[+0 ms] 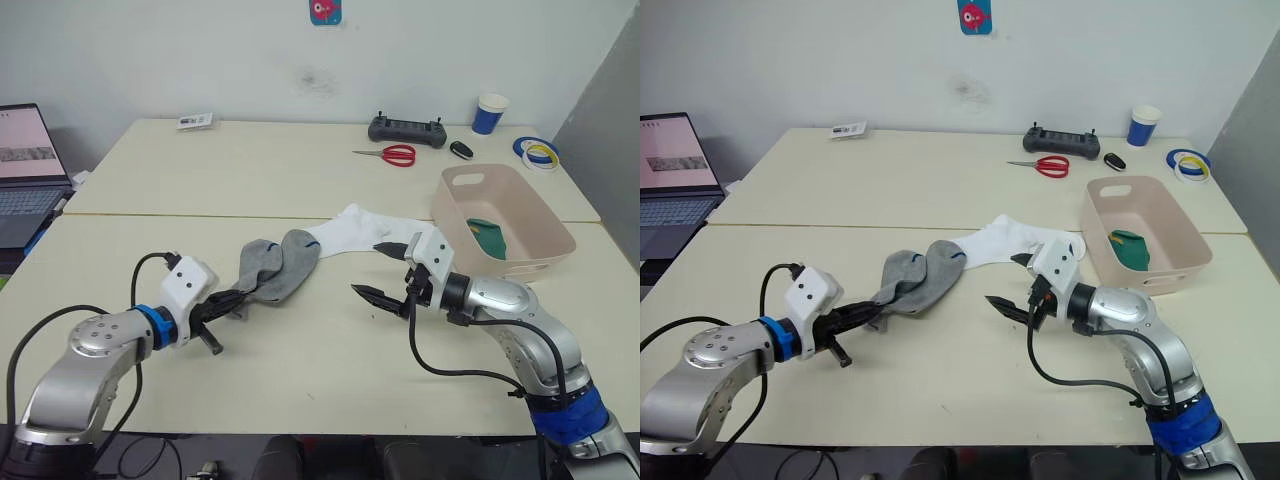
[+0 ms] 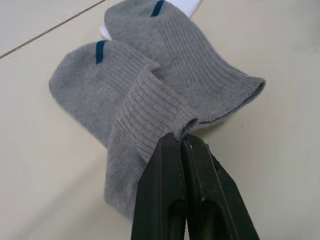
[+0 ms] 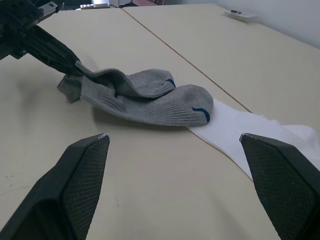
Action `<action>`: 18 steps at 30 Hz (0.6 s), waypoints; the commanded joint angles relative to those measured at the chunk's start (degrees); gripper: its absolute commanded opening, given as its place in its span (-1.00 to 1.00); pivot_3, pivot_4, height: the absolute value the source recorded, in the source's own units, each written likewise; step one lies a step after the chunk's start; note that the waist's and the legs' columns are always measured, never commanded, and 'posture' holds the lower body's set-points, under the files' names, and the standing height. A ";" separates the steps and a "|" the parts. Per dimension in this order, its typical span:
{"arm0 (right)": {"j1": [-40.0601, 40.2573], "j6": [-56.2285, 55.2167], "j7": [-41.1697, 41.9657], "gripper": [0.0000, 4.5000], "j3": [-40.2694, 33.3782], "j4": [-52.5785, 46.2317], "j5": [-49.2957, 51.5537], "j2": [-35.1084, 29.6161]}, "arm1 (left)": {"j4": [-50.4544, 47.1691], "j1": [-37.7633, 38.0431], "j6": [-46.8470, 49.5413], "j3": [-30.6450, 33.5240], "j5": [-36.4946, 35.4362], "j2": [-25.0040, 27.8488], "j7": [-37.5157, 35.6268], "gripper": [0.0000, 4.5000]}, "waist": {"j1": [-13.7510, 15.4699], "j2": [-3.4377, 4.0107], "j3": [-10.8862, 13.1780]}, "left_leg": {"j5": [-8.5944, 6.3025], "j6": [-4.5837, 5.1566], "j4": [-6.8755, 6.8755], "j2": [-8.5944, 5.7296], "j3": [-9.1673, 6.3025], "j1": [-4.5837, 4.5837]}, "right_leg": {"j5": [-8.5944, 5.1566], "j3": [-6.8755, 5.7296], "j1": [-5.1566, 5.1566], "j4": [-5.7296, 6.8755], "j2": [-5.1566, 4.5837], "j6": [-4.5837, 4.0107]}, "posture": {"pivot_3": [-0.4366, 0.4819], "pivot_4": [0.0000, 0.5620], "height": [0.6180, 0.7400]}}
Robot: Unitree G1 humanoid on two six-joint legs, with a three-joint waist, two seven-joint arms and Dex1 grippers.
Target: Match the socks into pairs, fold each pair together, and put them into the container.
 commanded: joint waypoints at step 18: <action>0.07 -1.39 -1.05 1.00 -0.28 -1.46 0.00 1.31 | 1.52 4.13 -2.27 8.11 -6.74 2.69 -9.30 0.99 | -0.22 0.01 0.02 | 0.00 0.00 -0.06 0.04 -0.05 -0.04 | -0.12 0.03 -0.03 0.01 -0.05 -0.20 | -0.05 -0.47 1.00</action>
